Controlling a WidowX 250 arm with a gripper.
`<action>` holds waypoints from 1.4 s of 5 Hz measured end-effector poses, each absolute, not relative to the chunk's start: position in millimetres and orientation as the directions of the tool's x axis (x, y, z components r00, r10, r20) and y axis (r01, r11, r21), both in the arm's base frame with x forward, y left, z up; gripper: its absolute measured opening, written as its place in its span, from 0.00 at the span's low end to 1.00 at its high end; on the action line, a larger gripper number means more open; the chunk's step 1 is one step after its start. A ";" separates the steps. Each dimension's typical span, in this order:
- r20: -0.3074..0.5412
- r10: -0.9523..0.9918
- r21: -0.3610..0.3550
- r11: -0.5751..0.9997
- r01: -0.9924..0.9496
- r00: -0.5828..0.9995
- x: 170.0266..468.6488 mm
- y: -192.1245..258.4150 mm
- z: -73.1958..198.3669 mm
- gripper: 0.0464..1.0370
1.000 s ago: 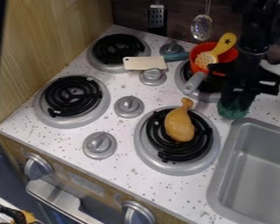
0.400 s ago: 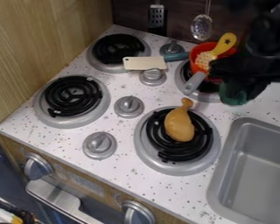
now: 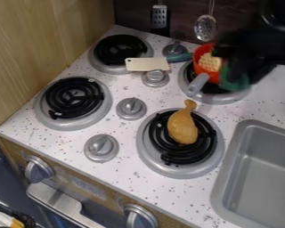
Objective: Put the green bell peper in left side burner.
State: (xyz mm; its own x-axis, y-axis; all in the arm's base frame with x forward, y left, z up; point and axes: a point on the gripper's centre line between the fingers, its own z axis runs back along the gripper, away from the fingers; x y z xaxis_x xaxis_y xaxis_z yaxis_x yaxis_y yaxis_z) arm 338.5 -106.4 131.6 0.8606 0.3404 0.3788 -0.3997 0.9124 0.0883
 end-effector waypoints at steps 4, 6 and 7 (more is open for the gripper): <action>0.231 0.390 0.160 0.888 -0.431 0.891 317.7 11.7 108.0 0.28; 0.158 0.463 0.149 0.862 -0.484 0.872 290.7 63.4 75.5 0.28; 0.149 0.471 0.140 0.860 -0.490 0.870 278.5 73.3 58.4 0.28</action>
State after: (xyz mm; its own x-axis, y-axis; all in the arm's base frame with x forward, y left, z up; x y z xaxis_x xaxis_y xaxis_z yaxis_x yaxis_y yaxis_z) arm 278.5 73.3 58.4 0.8696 0.4706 0.1495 -0.4898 0.8605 0.1402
